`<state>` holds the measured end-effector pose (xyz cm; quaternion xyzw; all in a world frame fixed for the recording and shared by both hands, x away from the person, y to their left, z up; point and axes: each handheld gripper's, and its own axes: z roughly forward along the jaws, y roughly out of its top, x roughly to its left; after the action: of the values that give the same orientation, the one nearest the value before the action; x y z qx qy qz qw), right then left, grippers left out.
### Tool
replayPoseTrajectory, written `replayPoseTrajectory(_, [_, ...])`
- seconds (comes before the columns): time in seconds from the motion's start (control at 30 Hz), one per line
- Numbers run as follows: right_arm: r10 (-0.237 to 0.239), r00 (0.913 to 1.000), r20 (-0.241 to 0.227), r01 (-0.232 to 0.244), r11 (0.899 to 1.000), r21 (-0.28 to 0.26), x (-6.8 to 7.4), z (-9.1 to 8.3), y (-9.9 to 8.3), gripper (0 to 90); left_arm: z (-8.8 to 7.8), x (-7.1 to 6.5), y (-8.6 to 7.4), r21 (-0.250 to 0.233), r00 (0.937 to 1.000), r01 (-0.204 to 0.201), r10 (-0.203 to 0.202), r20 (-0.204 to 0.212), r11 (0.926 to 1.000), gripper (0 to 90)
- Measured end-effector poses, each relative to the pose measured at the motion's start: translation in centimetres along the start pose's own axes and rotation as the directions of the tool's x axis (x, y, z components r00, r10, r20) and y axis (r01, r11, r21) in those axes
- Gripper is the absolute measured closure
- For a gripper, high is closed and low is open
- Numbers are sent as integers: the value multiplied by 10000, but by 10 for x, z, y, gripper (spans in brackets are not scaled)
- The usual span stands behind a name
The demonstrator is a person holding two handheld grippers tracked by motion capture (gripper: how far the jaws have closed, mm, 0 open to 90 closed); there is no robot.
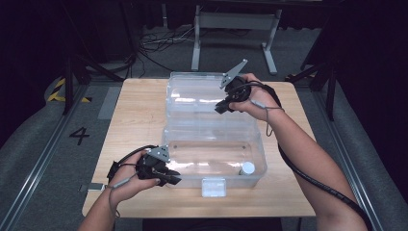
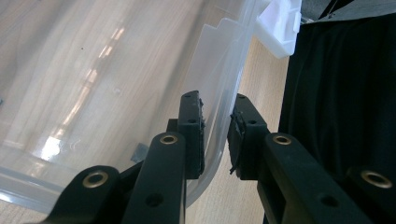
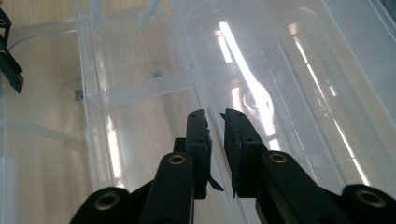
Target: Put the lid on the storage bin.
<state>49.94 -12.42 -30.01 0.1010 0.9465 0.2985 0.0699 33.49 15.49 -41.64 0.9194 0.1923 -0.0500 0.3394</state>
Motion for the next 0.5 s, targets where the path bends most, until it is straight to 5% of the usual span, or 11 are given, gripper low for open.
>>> replayPoseTrajectory(0.5, [-435, 9990, -93, 434, 9990, -45, 9, -5, -1, 870, 0, 1, 0, -26, 10000, 40, -40, 77, 10000, 770])
